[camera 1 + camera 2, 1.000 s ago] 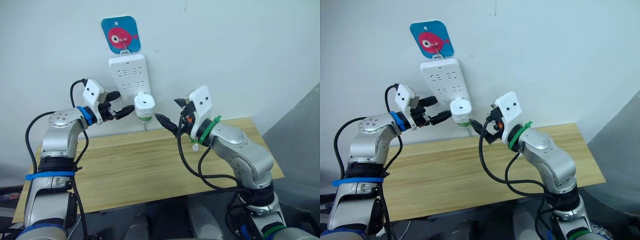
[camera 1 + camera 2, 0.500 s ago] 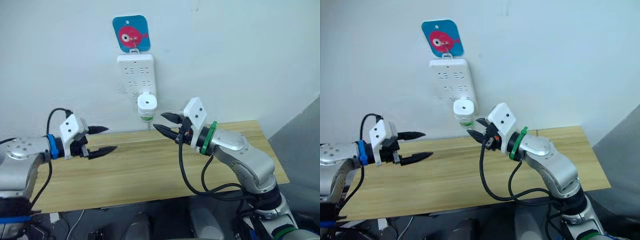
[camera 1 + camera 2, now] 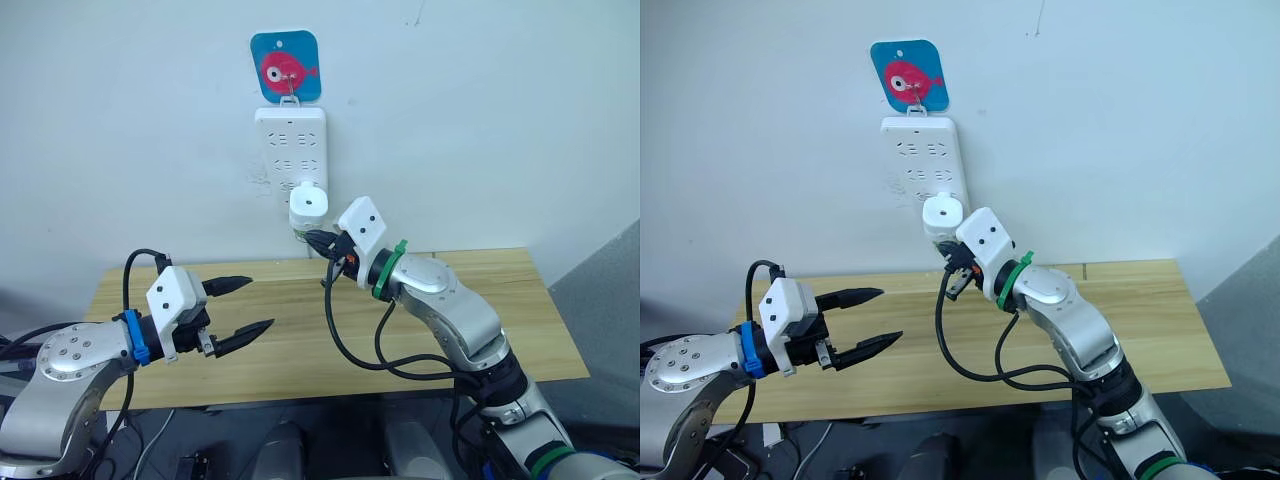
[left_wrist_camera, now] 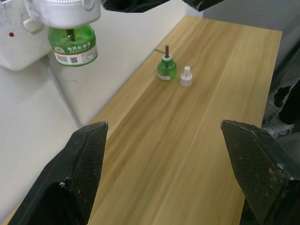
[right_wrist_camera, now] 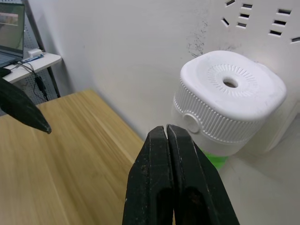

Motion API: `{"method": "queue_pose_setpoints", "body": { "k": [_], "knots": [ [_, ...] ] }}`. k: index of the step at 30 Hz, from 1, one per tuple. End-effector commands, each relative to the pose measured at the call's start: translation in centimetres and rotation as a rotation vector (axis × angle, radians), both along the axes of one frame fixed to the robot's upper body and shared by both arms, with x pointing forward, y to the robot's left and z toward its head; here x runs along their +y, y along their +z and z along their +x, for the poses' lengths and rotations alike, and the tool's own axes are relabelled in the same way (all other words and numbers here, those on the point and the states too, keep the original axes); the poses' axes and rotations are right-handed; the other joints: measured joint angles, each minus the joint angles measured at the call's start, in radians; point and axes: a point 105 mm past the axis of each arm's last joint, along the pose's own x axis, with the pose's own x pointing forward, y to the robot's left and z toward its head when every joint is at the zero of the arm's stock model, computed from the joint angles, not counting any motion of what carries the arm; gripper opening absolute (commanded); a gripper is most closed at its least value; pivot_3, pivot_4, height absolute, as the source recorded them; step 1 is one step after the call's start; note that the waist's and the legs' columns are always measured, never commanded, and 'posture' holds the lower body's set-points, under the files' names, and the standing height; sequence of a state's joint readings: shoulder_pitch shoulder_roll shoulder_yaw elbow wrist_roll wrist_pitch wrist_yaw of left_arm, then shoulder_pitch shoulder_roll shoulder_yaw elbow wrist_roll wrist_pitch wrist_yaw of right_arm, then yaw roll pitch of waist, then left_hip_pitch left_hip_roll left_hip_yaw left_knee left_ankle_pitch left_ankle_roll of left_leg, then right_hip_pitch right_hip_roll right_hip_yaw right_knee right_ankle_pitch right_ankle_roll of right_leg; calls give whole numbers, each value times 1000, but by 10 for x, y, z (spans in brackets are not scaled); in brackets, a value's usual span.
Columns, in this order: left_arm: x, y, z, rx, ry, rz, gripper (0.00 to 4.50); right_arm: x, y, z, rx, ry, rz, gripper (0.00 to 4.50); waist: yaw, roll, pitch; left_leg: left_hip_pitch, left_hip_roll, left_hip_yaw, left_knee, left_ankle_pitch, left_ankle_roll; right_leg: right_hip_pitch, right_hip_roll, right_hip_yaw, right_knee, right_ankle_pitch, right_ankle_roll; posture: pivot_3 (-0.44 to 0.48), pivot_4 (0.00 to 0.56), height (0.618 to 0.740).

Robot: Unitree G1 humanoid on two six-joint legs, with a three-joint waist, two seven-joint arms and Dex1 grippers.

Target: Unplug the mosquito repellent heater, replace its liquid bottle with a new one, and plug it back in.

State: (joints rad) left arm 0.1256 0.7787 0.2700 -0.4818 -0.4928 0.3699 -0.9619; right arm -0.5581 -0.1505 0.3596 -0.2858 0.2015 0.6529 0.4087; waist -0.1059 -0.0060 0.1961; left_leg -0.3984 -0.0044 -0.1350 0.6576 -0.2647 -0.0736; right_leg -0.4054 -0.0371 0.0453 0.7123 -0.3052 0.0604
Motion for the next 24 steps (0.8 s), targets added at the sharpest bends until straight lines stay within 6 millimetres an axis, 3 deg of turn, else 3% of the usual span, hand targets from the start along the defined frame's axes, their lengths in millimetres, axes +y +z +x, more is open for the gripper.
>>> {"method": "queue_pose_setpoints", "body": {
  "k": [1,11,19,22,24],
  "knots": [
    [-5,7,-1,-28,-20,-3,4069,3,18,2,-68,-14,42,69,0,0,0,0,0,0,0,0,0,0,0,0,0,0,0,-67,153,734],
    [-4,7,0,-30,-28,-1,4069,-2,20,15,-87,-104,46,69,0,0,0,0,0,0,0,0,0,0,0,0,0,0,0,-69,154,734],
    [-3,6,1,-31,-26,-3,4069,-20,25,33,-119,-270,60,69,3,0,0,1,0,-1,0,0,-1,0,0,-1,2,0,-1,-69,153,734],
    [-3,3,0,-30,-29,-6,4069,-18,26,30,-84,-229,91,69,11,0,0,1,0,-1,1,1,-1,1,0,-1,2,1,-2,-74,151,734],
    [-2,2,0,-30,-29,-8,4069,-7,25,17,-51,-116,89,69,15,0,0,2,0,-1,1,1,-2,1,1,-1,2,2,-3,-74,151,734]
  ]
}}
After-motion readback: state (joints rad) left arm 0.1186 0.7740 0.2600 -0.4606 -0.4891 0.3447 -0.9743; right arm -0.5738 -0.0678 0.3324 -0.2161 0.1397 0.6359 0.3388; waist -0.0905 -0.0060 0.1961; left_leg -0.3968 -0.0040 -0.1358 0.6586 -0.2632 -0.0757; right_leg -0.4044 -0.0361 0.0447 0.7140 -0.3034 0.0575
